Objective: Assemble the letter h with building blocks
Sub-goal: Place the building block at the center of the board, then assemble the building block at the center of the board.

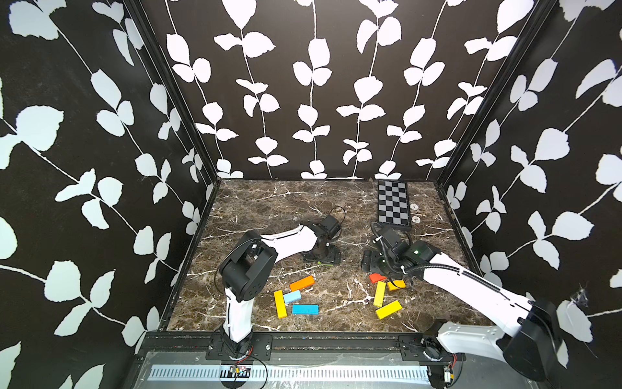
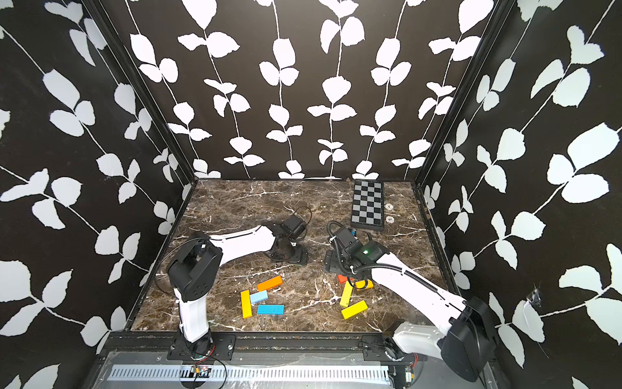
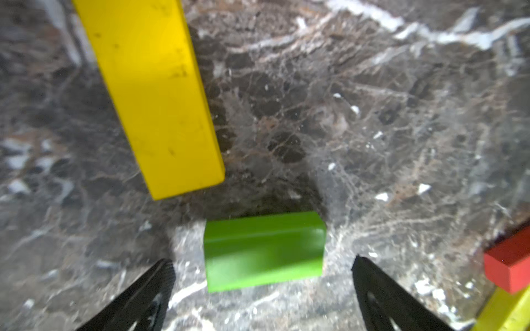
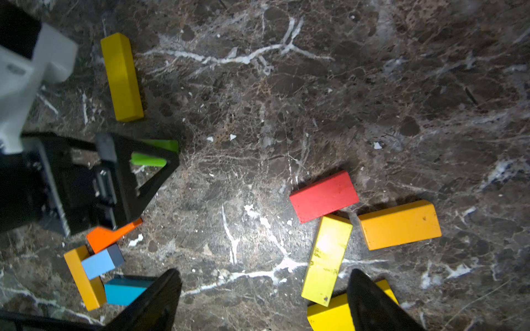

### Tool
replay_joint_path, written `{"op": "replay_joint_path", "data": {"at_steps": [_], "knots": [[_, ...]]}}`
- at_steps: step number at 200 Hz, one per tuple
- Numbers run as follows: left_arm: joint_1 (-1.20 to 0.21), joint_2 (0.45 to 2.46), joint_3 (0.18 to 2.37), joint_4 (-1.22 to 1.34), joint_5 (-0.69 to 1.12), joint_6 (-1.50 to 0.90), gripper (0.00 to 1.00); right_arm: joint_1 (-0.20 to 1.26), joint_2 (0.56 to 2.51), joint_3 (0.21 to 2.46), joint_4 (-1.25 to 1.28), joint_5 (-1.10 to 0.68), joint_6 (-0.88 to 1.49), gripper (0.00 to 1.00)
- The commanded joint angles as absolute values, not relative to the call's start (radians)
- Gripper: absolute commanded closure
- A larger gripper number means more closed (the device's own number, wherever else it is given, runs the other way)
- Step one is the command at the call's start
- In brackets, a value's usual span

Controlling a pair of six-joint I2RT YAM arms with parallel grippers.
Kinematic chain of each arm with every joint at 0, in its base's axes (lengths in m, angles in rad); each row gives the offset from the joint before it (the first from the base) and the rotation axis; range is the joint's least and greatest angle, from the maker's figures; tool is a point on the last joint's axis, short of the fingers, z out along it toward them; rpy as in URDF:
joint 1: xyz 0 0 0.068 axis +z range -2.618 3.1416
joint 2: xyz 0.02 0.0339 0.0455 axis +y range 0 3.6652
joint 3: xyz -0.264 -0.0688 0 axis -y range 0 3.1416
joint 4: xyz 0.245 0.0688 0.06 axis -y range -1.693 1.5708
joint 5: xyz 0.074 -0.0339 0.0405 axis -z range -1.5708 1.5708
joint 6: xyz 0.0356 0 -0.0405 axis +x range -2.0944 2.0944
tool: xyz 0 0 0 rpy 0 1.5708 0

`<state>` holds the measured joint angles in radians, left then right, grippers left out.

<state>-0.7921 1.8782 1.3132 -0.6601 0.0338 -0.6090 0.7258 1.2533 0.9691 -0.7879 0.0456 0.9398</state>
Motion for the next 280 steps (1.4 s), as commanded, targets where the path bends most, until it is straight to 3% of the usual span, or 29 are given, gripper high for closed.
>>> {"op": "replay_joint_path", "data": {"at_steps": [1, 44, 76, 121, 179, 280], "knots": [[-0.799, 1.675, 1.333, -0.769, -0.082, -0.593, 0.01, 0.736, 1.310, 1.023, -0.799, 0.070, 0.987, 0.04], [-0.779, 1.310, 1.234, -0.838, -0.405, -0.541, 0.01, 0.827, 1.608, 1.285, -0.897, 0.146, 1.031, 0.00], [-0.612, 1.112, 1.058, -0.738, -0.282, -0.521, 0.01, 0.873, 1.828, 1.460, -0.871, 0.109, 1.039, 0.01], [-0.599, 1.063, 1.033, -0.715, -0.215, -0.428, 0.11, 0.891, 2.030, 1.606, -0.884, 0.087, 1.012, 0.05], [-0.587, 0.999, 0.958, -0.677, -0.208, -0.482, 0.03, 0.891, 2.130, 1.637, -0.867, 0.027, 0.961, 0.08], [-0.574, 1.046, 0.978, -0.692, -0.132, -0.500, 0.06, 0.890, 2.186, 1.675, -0.867, 0.036, 0.981, 0.13]]}}
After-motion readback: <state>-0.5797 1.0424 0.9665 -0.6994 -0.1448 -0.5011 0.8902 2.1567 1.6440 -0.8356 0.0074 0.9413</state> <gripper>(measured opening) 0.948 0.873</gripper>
